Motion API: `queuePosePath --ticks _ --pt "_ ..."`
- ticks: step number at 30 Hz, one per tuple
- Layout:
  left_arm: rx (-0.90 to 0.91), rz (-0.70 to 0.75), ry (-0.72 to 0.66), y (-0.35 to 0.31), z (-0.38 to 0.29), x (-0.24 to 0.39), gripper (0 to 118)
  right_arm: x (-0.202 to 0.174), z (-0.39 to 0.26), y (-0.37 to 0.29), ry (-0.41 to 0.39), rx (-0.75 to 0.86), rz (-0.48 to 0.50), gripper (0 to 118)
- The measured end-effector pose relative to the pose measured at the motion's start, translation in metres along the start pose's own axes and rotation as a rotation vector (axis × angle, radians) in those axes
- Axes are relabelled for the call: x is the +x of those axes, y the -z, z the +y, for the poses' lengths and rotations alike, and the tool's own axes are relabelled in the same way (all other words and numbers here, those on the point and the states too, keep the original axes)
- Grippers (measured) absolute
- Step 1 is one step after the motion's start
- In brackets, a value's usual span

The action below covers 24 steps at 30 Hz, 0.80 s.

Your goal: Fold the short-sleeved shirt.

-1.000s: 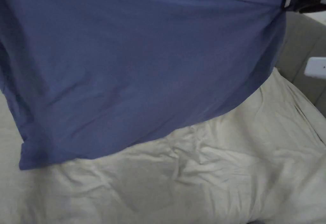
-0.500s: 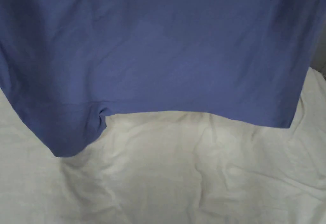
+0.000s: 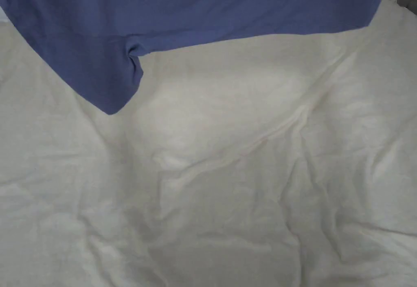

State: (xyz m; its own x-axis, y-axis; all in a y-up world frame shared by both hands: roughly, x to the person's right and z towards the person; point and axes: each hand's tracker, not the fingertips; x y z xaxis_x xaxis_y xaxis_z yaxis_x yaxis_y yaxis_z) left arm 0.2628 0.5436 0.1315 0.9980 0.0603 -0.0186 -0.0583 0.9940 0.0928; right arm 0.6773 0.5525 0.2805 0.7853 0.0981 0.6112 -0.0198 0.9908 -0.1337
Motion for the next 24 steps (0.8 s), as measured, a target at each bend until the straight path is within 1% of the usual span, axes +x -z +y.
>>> queuePosePath --ticks 1,3,6,9,11,13,15,16,17,20,23,24 --pt "-0.011 0.001 -0.001 0.002 -0.006 0.000 2 -0.001 -0.005 0.004 0.000 -0.009 -0.003 2" --pt "-0.033 -0.044 0.003 0.005 -0.023 -0.003 2 -0.003 -0.022 0.009 0.004 -0.029 -0.006 2" --pt "-0.090 -0.040 0.048 0.004 -0.061 -0.005 2 -0.004 -0.055 0.016 -0.009 -0.075 0.005 2" --pt "-0.184 -0.059 0.010 -0.002 -0.102 -0.014 2 -0.007 -0.095 0.014 -0.021 -0.137 0.025 2" --pt "-0.225 -0.051 0.011 -0.009 -0.130 -0.020 2 -0.006 -0.123 0.013 -0.046 -0.197 0.043 2" --pt "-0.273 -0.069 0.016 -0.021 -0.156 -0.026 2 -0.004 -0.154 0.008 -0.052 -0.239 0.053 2" --pt "-0.301 -0.112 -0.012 -0.040 -0.183 -0.037 2 0.002 -0.187 0.002 -0.055 -0.296 0.061 2" --pt "-0.320 -0.125 -0.026 -0.050 -0.195 -0.042 2 0.004 -0.202 -0.003 -0.075 -0.327 0.059 2" --pt "-0.346 -0.127 -0.033 -0.061 -0.207 -0.048 2 0.008 -0.218 -0.009 -0.078 -0.343 0.073 2" --pt "-0.402 -0.127 -0.062 -0.094 -0.242 -0.064 2 0.023 -0.262 -0.029 -0.055 -0.402 0.107 2" --pt "-0.446 -0.147 -0.068 -0.135 -0.273 -0.078 2 0.039 -0.309 -0.058 -0.092 -0.449 0.121 2" --pt "-0.463 -0.152 -0.048 -0.151 -0.284 -0.082 2 0.044 -0.324 -0.065 -0.134 -0.475 0.136 2"
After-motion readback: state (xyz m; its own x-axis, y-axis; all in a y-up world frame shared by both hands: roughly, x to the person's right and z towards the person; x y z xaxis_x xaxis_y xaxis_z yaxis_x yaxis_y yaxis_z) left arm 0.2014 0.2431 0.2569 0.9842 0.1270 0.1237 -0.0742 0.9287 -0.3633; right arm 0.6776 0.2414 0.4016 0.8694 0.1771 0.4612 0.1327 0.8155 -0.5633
